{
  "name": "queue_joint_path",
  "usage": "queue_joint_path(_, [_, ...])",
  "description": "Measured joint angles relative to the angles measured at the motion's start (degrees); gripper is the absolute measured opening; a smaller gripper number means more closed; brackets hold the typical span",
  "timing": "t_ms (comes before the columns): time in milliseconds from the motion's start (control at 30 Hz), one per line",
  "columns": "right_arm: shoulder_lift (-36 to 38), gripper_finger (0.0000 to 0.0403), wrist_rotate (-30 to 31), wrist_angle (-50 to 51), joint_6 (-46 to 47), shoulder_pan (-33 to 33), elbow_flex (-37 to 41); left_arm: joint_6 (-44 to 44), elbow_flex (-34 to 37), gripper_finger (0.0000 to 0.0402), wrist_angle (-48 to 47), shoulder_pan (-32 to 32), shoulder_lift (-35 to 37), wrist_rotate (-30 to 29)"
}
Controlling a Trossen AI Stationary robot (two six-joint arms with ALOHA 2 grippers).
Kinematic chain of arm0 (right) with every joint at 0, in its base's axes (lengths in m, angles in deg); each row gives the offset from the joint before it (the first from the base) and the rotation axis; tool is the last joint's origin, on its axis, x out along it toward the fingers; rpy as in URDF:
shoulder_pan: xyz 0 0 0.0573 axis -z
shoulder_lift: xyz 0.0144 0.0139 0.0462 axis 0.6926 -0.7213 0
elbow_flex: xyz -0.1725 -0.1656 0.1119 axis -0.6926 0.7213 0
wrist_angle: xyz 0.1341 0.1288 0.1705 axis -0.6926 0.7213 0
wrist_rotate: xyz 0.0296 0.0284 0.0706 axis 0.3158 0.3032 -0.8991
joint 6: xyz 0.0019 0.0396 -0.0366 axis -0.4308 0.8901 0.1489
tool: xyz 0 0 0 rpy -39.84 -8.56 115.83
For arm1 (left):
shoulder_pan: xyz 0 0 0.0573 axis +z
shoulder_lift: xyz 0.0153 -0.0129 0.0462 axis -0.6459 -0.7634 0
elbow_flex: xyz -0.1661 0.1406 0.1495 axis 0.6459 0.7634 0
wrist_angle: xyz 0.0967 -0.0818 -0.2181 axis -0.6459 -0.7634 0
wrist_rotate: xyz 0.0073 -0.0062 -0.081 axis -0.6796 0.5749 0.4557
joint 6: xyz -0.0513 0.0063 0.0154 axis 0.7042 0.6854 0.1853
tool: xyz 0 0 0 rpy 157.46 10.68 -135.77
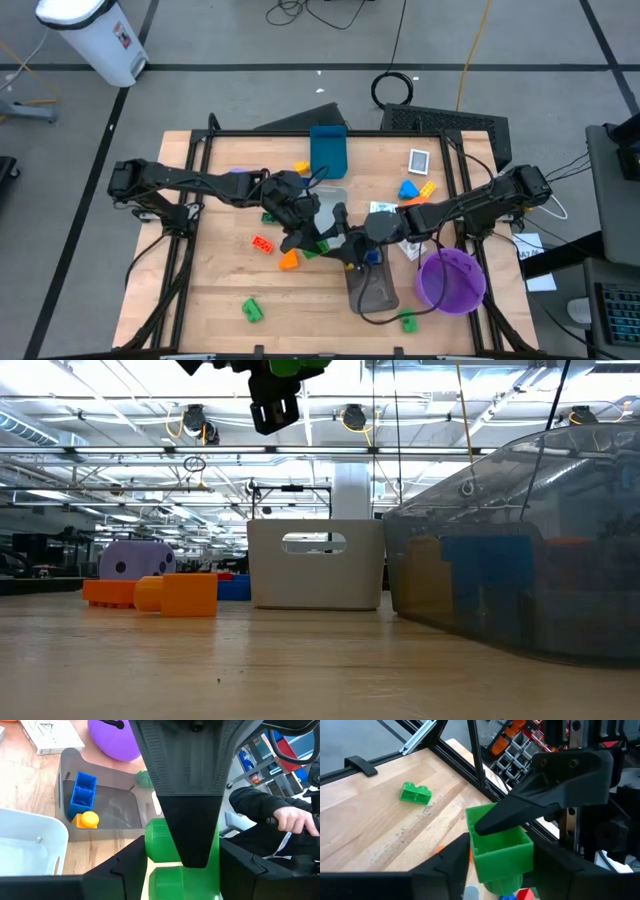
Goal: Pick & Place Toys
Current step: Put the green game piece into the black bin
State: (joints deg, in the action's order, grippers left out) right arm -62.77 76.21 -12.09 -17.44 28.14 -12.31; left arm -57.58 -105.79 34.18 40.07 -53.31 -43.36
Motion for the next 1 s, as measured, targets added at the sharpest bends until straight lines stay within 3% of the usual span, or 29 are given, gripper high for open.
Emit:
queue_joint_path(133, [0.00,0.0132,-0.20,-0.02,-1.07,0.28,0.00,0.17,0.00,0.0201,0.00,0.01,0.00,0.07])
queue_joint_path(467, [0.00,0.0133,-0.15,-0.05,-1.00,0.26,0.00,-1.56,0.02,0.0225,0.91,0.51,0.06,0.13])
queue_joint_path(767, [0.30,0.0133,0.07,0.95,1.26,0.03,-0.01,-2.56,0.11,0.0236,7.10,2.94,1.05,5.47])
queue_joint_path(1000, [3.31,0.0133,9.87,9.90,2.73,-3.42,0.11,-7.80,-0.04,0.0236,8.42,6.10,7.01,3.73])
